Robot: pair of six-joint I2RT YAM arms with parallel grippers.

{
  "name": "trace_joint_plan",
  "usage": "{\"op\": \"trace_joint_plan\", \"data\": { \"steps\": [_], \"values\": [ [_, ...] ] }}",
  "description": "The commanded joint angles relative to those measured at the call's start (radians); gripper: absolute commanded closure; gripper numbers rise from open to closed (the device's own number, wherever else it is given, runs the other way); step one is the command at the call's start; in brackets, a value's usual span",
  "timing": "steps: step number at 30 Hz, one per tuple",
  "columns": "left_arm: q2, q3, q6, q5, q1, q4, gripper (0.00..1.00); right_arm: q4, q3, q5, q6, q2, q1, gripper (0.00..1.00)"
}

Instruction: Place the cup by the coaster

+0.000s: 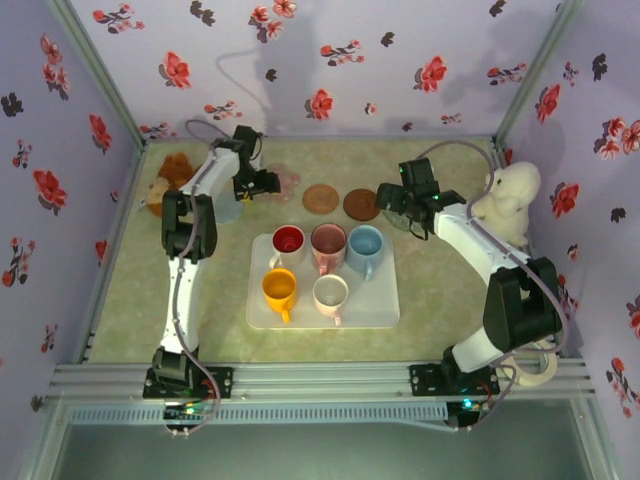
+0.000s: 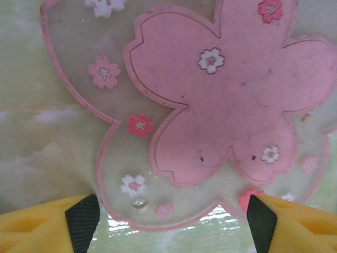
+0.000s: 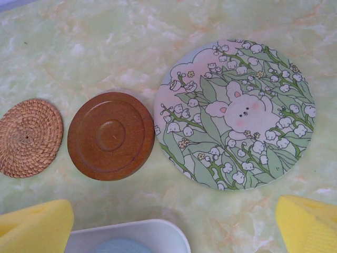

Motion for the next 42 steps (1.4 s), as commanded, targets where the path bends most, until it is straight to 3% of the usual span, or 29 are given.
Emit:
{"op": "trace_joint_plan", "data": {
  "steps": [1, 7, 12, 18, 38, 42],
  "values": [
    [0.047, 0.014, -0.003, -0.002, 0.002, -0.071, 0.22, -0.007, 0.000, 0.012, -0.022, -0.004, -0.008, 0.01],
    [0.089, 0.037, 0.027, -0.027, -0.018, -0.107, 0.22, -0.006, 0.003, 0.012, -0.029, 0.006, -0.010, 0.01],
    [0.184, 0.158, 0.050, -0.130, -0.050, -0.215, 0.35, -0.010, 0.007, 0.014, -0.032, 0.006, -0.013, 0.01],
    [0.187, 0.147, 0.044, -0.223, -0.056, -0.228, 0.46, -0.023, 0.006, 0.021, -0.042, -0.001, -0.019, 0.01],
    [0.169, 0.091, 0.033, -0.235, -0.057, -0.215, 0.92, -0.023, 0.002, 0.019, -0.035, -0.021, -0.020, 0.01],
    [0.126, 0.040, 0.030, -0.222, -0.058, -0.207, 0.94, -0.023, 0.001, 0.015, -0.037, -0.024, -0.019, 0.01]
  ]
}}
